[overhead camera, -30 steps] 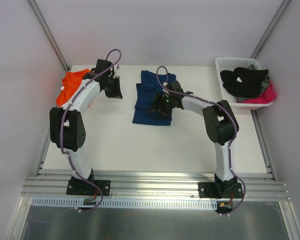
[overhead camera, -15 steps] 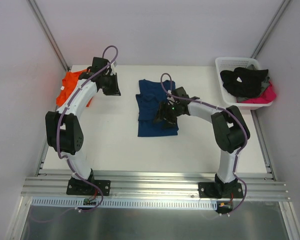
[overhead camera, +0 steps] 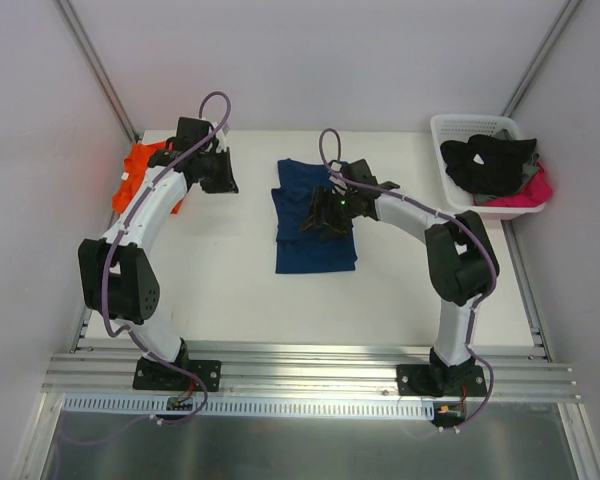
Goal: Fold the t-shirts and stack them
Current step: Fold the tshirt
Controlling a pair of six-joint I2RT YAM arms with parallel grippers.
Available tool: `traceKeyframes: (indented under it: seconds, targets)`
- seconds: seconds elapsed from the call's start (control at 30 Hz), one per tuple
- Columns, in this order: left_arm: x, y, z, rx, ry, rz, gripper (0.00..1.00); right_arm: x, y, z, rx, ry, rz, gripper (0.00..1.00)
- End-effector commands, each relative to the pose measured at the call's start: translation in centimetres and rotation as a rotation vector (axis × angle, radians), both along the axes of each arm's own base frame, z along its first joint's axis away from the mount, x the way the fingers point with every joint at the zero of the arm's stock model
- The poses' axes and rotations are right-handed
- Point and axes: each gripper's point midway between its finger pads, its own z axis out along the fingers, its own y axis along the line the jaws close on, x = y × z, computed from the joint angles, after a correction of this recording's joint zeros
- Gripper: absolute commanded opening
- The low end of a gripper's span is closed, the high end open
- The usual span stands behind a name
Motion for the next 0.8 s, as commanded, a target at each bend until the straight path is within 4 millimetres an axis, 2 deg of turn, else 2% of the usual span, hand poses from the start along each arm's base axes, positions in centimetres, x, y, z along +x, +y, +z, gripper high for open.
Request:
traceKeyframes:
  seconds: [0.0, 0.2, 0.3, 0.57, 0.7, 0.77]
  targets:
    - [-0.8, 1.2, 1.6, 0.034, -0.053, 0.006, 0.0, 1.5, 0.8, -0.3, -0.002, -0.036, 0.006, 0.72]
    - [-0.9, 1.9, 1.6, 0.043, -0.057, 0.021, 0.0, 2.6, 1.2, -2.5, -0.027, -0.021, 0.004, 0.72]
    - [-0.9, 2.0, 1.5, 0.035, -0.051, 0.029, 0.0, 3.2, 1.4, -2.4, -0.027, -0.034, 0.005, 0.72]
    - [-0.6, 1.7, 0.8, 0.007, -0.02, 0.03, 0.0, 5.7, 1.5, 0.0, -0.008, -0.114, -0.027, 0.72]
    - [-0.3, 1.7, 0.9, 0.008, -0.024, 0.035, 0.0, 8.0, 1.5, 1.6, 0.007, -0.171, -0.047, 0.72]
    - [-0.4, 1.8, 1.0, 0.011, -0.028, 0.036, 0.0, 9.1, 1.3, 1.5, 0.003, -0.19, -0.061, 0.72]
